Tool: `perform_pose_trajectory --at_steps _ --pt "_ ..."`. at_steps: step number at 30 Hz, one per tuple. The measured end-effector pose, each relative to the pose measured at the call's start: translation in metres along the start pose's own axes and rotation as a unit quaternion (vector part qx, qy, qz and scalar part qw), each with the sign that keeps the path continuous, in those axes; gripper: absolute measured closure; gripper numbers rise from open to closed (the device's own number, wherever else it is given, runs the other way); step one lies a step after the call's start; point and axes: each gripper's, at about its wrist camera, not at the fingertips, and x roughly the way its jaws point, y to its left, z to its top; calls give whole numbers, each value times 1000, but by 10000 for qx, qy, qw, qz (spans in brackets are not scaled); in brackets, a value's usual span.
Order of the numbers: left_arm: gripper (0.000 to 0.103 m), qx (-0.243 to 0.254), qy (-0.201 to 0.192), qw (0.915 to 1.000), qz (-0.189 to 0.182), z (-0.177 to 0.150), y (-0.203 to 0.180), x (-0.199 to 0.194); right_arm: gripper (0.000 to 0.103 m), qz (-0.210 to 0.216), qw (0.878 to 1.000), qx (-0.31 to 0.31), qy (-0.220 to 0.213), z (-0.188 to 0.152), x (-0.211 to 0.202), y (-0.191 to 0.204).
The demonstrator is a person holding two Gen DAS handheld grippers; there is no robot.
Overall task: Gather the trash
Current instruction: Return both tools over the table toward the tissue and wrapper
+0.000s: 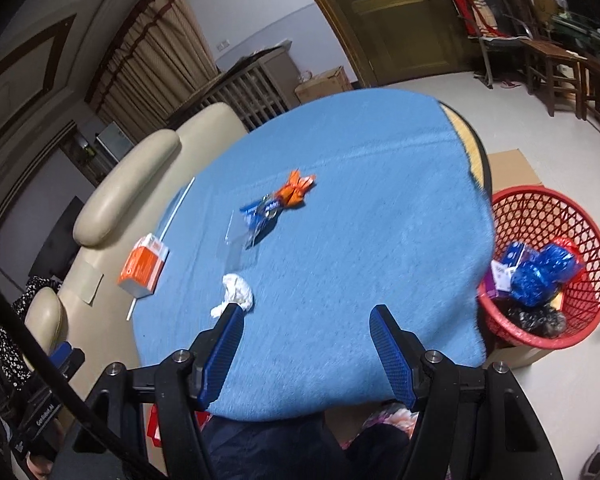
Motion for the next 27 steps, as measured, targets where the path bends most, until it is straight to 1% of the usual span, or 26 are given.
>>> perform_pose_trajectory --at_steps 10,27 --pt "32 -17 182 9998 -27 -13 9 2 34 -13 9999 -13 164 -6 13 9" --pt "32 87 447 9987 -223 -18 -1 12 34 -42 9993 76 360 -8 25 6"
